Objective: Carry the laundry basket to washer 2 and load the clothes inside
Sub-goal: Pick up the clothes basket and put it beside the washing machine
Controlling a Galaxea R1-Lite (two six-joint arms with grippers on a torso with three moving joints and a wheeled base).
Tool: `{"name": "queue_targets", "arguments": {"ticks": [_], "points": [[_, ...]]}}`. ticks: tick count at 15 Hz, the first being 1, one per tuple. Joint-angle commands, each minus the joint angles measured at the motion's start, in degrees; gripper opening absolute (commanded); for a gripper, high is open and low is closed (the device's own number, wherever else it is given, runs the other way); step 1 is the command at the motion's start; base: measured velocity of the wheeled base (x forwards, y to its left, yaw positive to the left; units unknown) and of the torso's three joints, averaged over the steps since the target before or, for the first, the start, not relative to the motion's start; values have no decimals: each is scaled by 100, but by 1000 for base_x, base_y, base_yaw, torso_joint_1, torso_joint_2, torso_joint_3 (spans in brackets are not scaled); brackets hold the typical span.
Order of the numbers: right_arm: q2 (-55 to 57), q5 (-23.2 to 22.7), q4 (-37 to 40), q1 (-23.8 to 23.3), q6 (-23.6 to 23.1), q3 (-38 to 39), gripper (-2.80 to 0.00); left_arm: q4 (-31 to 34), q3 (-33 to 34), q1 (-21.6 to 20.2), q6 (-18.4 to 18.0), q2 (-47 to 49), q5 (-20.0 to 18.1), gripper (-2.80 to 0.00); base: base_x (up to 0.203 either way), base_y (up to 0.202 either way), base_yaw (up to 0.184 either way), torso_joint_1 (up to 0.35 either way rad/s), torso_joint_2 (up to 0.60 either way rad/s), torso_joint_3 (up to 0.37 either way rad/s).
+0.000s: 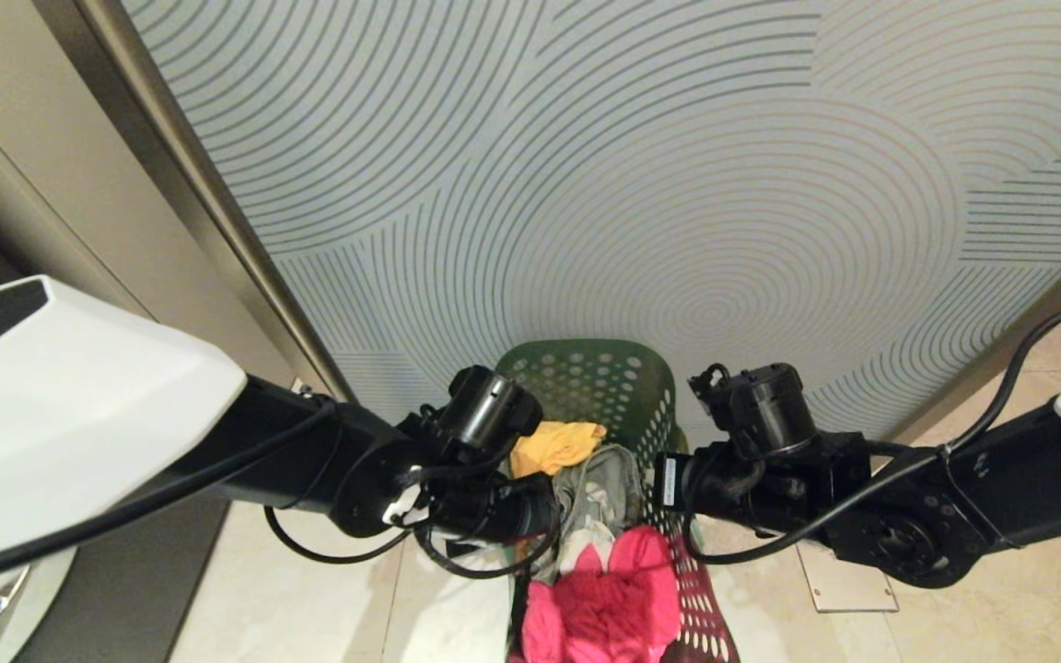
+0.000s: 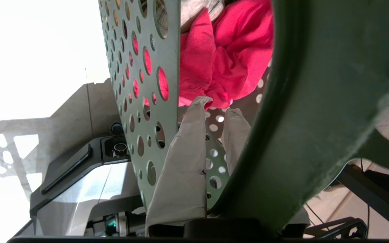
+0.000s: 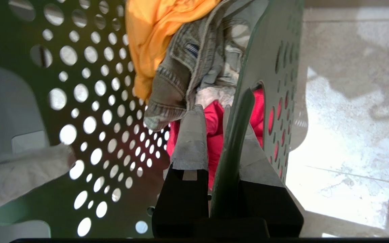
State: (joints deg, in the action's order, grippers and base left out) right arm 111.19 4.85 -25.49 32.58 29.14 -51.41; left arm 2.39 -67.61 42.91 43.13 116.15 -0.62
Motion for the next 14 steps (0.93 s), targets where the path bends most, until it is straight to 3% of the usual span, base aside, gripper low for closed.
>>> {"name": "queue_targets", "arguments": {"ticks": [1,14], "points": [[-10,7,-18,29,22,-1,-280,-2,2,-2,20,-28,1,-280,0,0,0,1,5,200],[-12,-11,-46,20,84,87,-280,92,13,235,29,-61,-63,-280,0,0,0,0,3,203]]}}
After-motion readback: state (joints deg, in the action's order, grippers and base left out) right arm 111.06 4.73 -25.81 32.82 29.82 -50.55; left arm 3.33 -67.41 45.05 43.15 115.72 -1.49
